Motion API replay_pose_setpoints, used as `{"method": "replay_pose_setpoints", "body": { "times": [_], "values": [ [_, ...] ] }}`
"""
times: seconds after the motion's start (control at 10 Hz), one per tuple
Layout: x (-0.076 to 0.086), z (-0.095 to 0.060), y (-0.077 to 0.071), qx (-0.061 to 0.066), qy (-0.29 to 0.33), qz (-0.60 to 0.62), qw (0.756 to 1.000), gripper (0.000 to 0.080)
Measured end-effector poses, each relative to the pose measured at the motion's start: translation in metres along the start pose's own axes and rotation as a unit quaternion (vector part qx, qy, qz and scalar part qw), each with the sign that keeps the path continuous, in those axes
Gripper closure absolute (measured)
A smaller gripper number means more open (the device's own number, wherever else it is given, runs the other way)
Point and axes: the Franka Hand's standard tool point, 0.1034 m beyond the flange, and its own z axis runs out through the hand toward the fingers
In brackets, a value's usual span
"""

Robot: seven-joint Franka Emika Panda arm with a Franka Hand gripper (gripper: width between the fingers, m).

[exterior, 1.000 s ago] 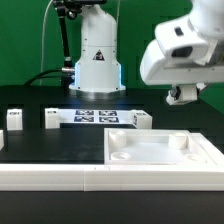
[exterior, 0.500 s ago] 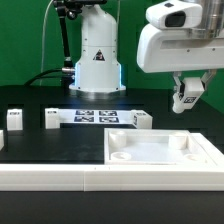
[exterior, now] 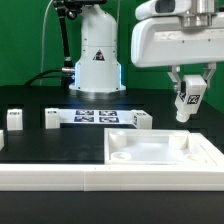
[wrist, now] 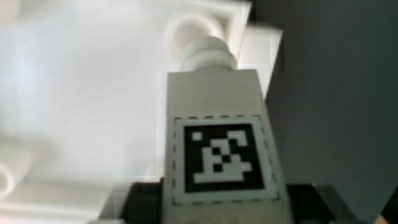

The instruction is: Assemble one leg

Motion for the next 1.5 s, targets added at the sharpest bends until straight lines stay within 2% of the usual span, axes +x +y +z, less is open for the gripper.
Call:
{"method": "replay_pose_setpoints", "body": {
  "times": [0.1,0.2,0.3,0.5,0.6,0.8,0.9,1.0,1.1,1.3,1.5],
  "values": [
    [0.01,-0.004,0.006,-0.001,0.018,0.002,1.0,0.0507],
    [0.017,-0.006,0.006,-0.004,0.084,0.001,0.996,0.0507],
    [0.009,-0.003,0.007,-0.006,0.113,0.0,0.994,0.0507],
    [0.01,-0.001,0.009,-0.008,0.164,0.0,0.986,0.0507],
    [0.009,0.008,0.01,-0.009,0.159,-0.002,0.987,0.0507],
    [0.031,0.018,0.017,-0.01,0.163,-0.001,0.987,0.0507],
    [0.039,0.034,0.021,-0.011,0.161,-0.002,0.987,0.0507],
    [0.046,0.043,0.023,-0.011,0.164,-0.001,0.986,0.0507],
    [0.054,0.045,0.023,-0.01,0.171,0.0,0.985,0.0507],
    [0.066,0.049,0.013,-0.008,0.197,-0.004,0.98,0.0506],
    [0.065,0.049,0.007,-0.006,0.204,-0.004,0.979,0.0506]
  ]
}}
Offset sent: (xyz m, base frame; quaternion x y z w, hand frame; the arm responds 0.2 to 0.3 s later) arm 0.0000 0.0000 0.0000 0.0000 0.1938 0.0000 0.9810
